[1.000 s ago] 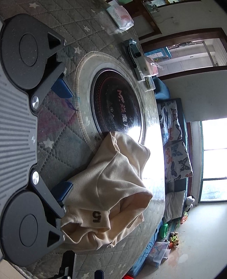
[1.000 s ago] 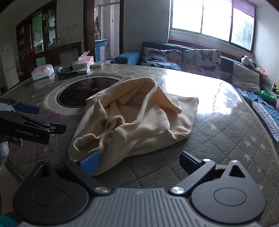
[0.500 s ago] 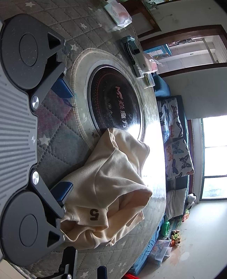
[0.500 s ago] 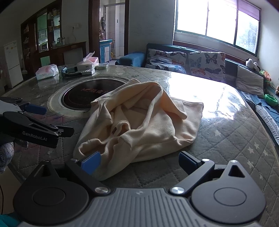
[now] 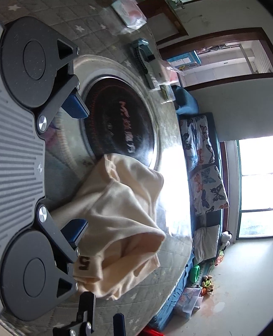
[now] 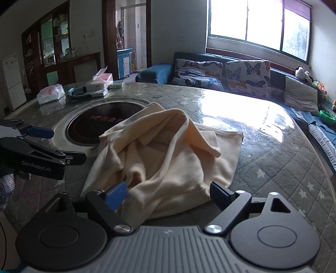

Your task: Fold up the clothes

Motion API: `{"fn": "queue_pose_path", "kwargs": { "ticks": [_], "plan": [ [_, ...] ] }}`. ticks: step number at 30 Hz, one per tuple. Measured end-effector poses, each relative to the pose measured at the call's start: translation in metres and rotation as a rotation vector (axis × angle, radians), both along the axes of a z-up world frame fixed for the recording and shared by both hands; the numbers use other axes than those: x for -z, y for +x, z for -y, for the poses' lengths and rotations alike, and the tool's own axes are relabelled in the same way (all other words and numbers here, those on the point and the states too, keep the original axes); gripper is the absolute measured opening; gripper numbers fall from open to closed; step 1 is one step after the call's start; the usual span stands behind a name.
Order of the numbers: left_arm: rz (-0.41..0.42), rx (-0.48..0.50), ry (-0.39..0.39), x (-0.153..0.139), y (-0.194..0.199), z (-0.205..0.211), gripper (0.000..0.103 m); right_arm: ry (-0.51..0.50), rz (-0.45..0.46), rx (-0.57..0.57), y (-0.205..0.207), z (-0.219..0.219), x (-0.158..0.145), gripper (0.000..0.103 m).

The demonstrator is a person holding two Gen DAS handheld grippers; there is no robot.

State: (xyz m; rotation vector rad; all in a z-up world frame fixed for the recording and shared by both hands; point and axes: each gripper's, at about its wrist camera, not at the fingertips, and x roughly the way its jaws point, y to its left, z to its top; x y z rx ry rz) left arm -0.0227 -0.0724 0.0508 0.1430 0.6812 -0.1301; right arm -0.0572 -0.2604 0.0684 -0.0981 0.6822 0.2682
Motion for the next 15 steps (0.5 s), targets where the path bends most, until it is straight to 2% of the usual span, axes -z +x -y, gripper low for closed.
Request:
{"fn": "queue_pose_path", "kwargs": {
  "ticks": [7,10,11,14,15],
  "plan": [
    [0.035,0.076,-0.031,-0.017,0.026,0.018,0.099,0.013,-0.004,0.009,0.027,0.007,-0.001,0.080],
    [0.051,0.123,-0.016,-0.020,0.042,0.030,0.089,0.022,-0.011,0.010,0.038,0.009,-0.002,0.076],
    [0.050,0.141,-0.012,-0.021,0.048,0.034,0.081,0.025,-0.015,0.010,0.042,0.010,-0.001,0.073],
    [0.045,0.193,-0.003,-0.019,0.064,0.047,0.072,0.042,-0.030,0.014,0.055,0.013,-0.001,0.067],
    [0.039,0.218,-0.002,-0.018,0.068,0.051,0.066,0.047,-0.034,0.018,0.059,0.015,0.000,0.066]
  ]
}}
